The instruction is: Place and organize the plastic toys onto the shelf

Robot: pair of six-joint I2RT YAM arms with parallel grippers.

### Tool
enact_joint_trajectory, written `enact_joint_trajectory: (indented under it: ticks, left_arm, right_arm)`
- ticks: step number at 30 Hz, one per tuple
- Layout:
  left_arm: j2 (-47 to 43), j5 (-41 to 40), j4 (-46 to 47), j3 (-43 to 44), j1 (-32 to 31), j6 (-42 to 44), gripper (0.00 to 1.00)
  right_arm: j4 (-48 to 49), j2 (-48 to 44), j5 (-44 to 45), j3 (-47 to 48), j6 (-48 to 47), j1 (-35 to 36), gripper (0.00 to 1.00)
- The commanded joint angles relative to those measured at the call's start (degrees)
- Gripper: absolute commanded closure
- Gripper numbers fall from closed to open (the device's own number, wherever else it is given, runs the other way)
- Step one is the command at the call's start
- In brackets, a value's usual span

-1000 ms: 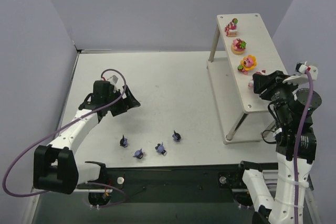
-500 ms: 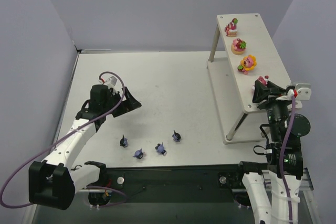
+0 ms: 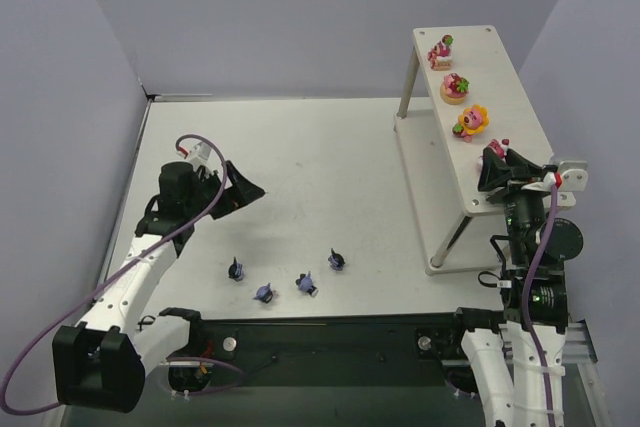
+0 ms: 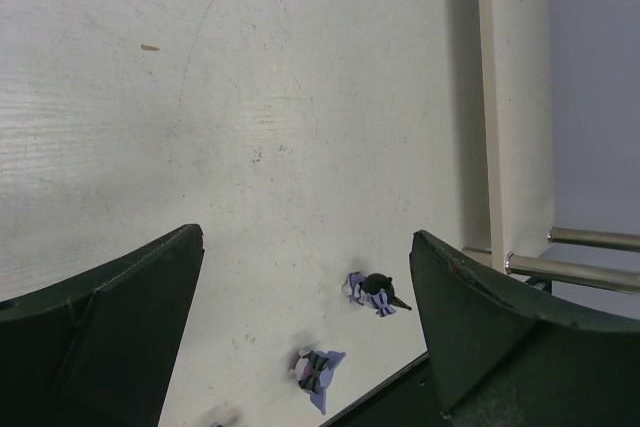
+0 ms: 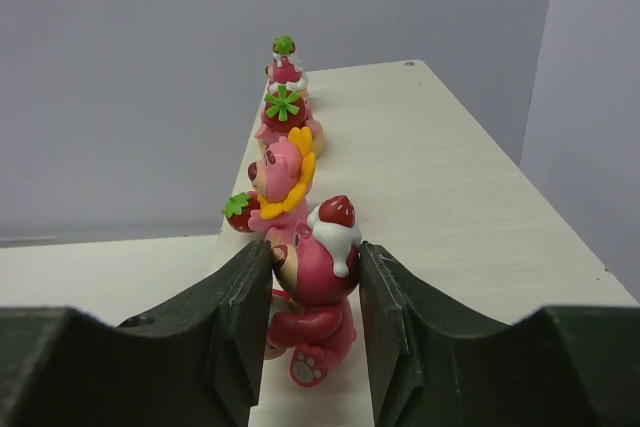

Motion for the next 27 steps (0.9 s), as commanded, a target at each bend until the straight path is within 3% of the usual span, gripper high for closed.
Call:
enact_joint_trajectory:
  ticks: [1, 12, 27]
  left_arm:
    - [-1.26, 5.52, 6.66, -1.88, 3.93, -3.26, 0.06]
    - [-3.02, 1.32, 2.98, -1.27, 3.94, -1.16, 0.06]
    - [-2.49, 0.09, 1.92, -0.92, 3.85, -0.89, 0.06]
  right_arm:
    - [0.66, 0.02, -1.55, 0.57, 0.81, 1.04, 0.93]
    - [-14.20, 2.75, 9.16, 4.97, 1.52, 7.18, 0.81]
    - [-18.43, 3.01, 25.96, 4.35, -1.03, 19.23, 0.66]
